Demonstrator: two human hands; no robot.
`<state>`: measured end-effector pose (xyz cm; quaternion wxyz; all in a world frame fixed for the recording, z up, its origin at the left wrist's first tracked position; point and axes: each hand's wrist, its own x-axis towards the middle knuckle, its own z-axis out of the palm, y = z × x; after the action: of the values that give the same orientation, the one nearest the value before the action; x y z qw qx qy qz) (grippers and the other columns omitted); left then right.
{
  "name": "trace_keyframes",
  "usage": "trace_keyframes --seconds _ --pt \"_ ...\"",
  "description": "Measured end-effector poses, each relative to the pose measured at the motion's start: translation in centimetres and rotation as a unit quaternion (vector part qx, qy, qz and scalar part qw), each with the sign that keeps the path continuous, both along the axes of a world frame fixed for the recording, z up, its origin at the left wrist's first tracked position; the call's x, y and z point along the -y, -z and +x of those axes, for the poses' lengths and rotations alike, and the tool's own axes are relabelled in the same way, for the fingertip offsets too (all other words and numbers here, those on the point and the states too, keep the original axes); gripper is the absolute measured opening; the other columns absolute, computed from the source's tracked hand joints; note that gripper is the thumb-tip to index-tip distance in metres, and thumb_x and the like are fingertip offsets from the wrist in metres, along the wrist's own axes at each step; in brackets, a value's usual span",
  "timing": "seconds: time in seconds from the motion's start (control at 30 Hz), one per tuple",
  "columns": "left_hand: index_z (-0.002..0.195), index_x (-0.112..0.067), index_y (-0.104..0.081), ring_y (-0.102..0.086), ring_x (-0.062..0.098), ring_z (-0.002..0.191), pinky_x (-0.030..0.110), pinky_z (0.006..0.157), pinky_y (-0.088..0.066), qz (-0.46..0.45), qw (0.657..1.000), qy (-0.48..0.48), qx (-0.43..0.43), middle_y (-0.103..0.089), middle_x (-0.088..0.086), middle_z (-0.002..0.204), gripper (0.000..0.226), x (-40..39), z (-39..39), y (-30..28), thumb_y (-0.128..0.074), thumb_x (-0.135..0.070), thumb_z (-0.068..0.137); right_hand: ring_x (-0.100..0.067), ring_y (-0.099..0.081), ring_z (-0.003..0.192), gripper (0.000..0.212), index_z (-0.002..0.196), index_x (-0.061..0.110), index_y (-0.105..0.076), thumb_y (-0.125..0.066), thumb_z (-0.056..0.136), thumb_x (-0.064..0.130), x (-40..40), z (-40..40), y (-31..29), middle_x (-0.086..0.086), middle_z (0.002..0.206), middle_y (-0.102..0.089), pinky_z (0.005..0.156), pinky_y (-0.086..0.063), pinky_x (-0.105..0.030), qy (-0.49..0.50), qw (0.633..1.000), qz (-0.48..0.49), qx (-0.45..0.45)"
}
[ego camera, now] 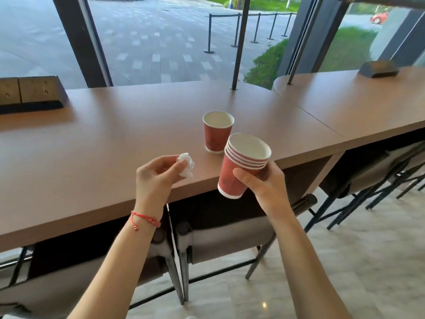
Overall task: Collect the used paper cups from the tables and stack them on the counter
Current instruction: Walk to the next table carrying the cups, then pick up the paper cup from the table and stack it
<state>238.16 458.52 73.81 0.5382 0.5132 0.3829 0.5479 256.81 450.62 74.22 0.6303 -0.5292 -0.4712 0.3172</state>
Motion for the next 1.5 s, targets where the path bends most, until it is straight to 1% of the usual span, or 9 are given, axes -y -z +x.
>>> trace_keyframes --seconds 0.23,0.53,0.77,0.93,1.07,1.13,1.27,1.4,1.5 --pt "0.078 -0.011 -0.071 -0.067 0.010 0.061 0.020 0.060 -0.054 0.028 0.999 0.021 0.031 -0.071 -0.004 0.064 0.005 -6.6 1.5 -1.8 -0.070 -0.006 0.078 0.000 -0.066 0.085 0.048 0.106 0.016 -0.059 -0.074 0.060 0.024 -6.2 1.0 -4.8 0.006 0.094 -0.068 0.070 -0.050 -0.013 0.032 0.998 0.059 0.002" --pt "0.075 -0.012 -0.071 -0.067 0.009 0.061 0.020 0.059 -0.055 0.013 0.999 0.020 0.022 -0.071 -0.004 0.063 0.007 -9.9 2.7 -1.5 -0.071 -0.005 0.077 0.000 -0.067 0.086 0.034 0.101 0.023 -0.059 -0.074 0.074 0.007 -12.0 2.9 -8.4 0.014 0.087 -0.071 0.072 -0.051 -0.015 0.035 0.993 0.103 0.053" --pt "0.077 -0.014 -0.072 -0.068 0.010 0.063 0.020 0.058 -0.054 0.005 1.000 -0.006 0.011 -0.072 -0.004 0.065 0.004 -10.4 3.2 -1.0 -0.072 -0.010 0.075 0.000 -0.065 0.088 0.043 0.107 0.018 -0.057 -0.077 0.071 0.006 -14.6 3.4 -5.4 0.009 0.096 -0.068 0.074 -0.050 -0.015 0.000 0.997 0.052 0.062" --pt "0.078 -0.011 -0.072 -0.068 0.011 0.063 0.020 0.059 -0.054 -0.006 1.000 -0.018 0.011 -0.072 -0.004 0.066 0.004 -10.4 3.3 -0.7 -0.072 -0.008 0.075 0.003 -0.061 0.096 0.047 0.104 0.035 -0.055 -0.081 0.067 0.021 -14.5 3.7 -2.5 0.015 0.102 -0.066 0.078 -0.045 -0.009 0.007 0.996 0.010 0.085" --pt "0.077 -0.010 -0.071 -0.068 0.010 0.062 0.019 0.058 -0.054 -0.009 1.000 -0.017 0.013 -0.072 -0.003 0.065 0.005 -10.1 3.3 -0.6 -0.071 -0.006 0.076 0.000 -0.058 0.105 0.072 0.121 0.024 -0.053 -0.078 0.056 0.043 -13.9 3.5 -0.7 0.007 0.113 -0.064 0.081 -0.045 -0.009 -0.008 0.996 -0.025 0.082" --pt "0.077 -0.010 -0.071 -0.068 0.010 0.063 0.019 0.058 -0.054 -0.012 1.000 -0.015 0.015 -0.072 -0.003 0.066 0.005 -9.9 3.2 -0.5 -0.071 -0.005 0.077 -0.003 -0.058 0.108 0.079 0.126 0.019 -0.050 -0.080 0.056 0.038 -13.7 3.3 0.2 0.004 0.117 -0.063 0.083 -0.046 -0.012 -0.017 0.997 -0.038 0.062" --pt "0.078 -0.010 -0.071 -0.069 0.010 0.064 0.019 0.058 -0.054 -0.019 1.000 -0.007 0.019 -0.072 -0.003 0.066 0.004 -9.3 3.2 -0.4 -0.070 -0.006 0.077 -0.003 -0.061 0.102 0.068 0.124 0.013 -0.052 -0.083 0.064 0.016 -13.6 2.9 1.3 0.001 0.114 -0.064 0.079 -0.049 -0.011 0.003 0.997 -0.053 0.062" --pt "0.079 -0.008 -0.071 -0.068 0.012 0.064 0.021 0.059 -0.055 -0.018 0.999 0.006 0.027 -0.072 -0.003 0.066 0.004 -8.9 3.3 -0.4 -0.070 -0.005 0.077 -0.010 -0.062 0.101 0.064 0.123 0.007 -0.054 -0.082 0.066 0.017 -12.7 2.8 1.0 -0.003 0.112 -0.065 0.084 -0.052 -0.015 0.045 0.996 -0.044 0.067" --pt "0.078 -0.010 -0.071 -0.069 0.011 0.065 0.021 0.059 -0.055 -0.013 0.999 0.029 0.025 -0.072 -0.004 0.067 0.005 -8.6 3.8 -0.5 -0.070 -0.005 0.077 -0.005 -0.060 0.100 0.069 0.121 0.013 -0.052 -0.078 0.060 0.032 -10.9 2.8 0.5 0.004 0.109 -0.063 0.082 -0.051 -0.013 0.068 0.996 -0.032 0.056"
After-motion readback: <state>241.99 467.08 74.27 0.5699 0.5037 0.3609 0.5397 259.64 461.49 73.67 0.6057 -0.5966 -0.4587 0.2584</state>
